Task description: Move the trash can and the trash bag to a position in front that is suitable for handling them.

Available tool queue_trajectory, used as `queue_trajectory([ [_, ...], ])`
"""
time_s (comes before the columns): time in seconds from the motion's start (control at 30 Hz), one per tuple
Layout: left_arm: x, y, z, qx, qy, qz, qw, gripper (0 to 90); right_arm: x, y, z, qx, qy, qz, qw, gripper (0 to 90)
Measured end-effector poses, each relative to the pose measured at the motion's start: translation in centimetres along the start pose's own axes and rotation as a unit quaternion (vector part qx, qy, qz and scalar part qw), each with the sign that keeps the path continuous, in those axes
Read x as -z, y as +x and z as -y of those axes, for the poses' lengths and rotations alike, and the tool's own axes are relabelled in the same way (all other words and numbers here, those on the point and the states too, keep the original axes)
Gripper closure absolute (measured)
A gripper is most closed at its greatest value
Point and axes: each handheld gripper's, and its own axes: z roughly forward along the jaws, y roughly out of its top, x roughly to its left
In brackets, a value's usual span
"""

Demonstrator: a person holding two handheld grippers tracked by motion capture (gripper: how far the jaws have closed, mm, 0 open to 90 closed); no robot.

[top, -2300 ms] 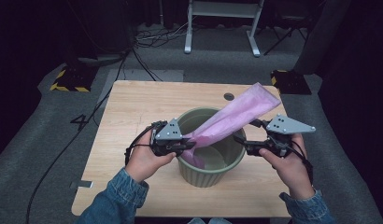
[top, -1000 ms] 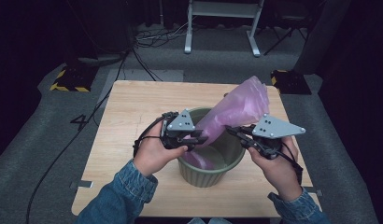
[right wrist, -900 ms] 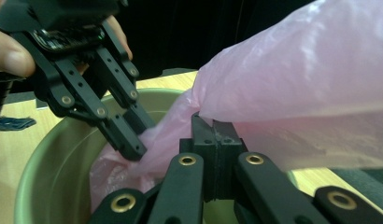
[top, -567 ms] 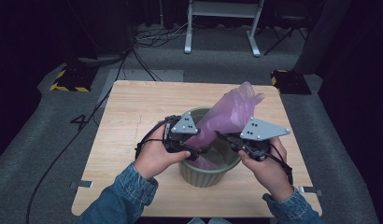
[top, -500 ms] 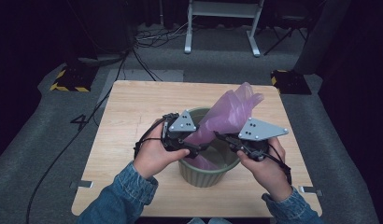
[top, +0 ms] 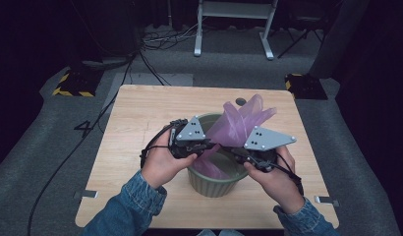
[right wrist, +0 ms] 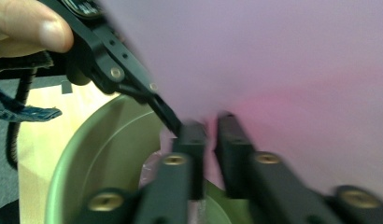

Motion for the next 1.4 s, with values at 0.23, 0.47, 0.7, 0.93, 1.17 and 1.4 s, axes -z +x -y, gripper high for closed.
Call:
queue_trajectory([
  [0.23, 0.4, 0.9, 1.0, 0.033, -0.002, -0.01, 0.9994, 89.9, 2.0, -1.4, 1.1, -0.024, 0.002, 0.042, 0.9988, 50.4],
  [0.47, -0.1, 0.9, 1.5, 0.037, 0.012, -0.004, 0.9992, 89.7, 3.6, -2.8, 1.1, -0.035, -0.026, 0.085, 0.9954, 39.3],
  [0.7, -0.4, 1.1, 1.9, 0.052, 0.017, 0.01, 0.9985, 89.7, 3.5, -4.5, 1.4, -0.051, -0.035, 0.084, 0.9946, 33.5],
  [0.93, -0.2, 1.3, 2.0, 0.06, 0.012, -0.009, 0.9981, 69.9, 2.0, -4.7, 1.2, -0.029, -0.042, 0.008, 0.9987, 78.6],
  [1.17, 1.1, -0.1, 1.0, 0.029, -0.043, -0.053, 0.9972, 41.4, 1.7, -3.9, 0.9, -0.019, -0.015, 0.032, 0.9992, 90.0],
  [1.4, 0.8, -0.5, 0.2, 0.006, -0.044, -0.059, 0.9973, 66.7, 0.6, -2.5, 1.0, -0.013, -0.004, 0.012, 0.9998, 90.0],
])
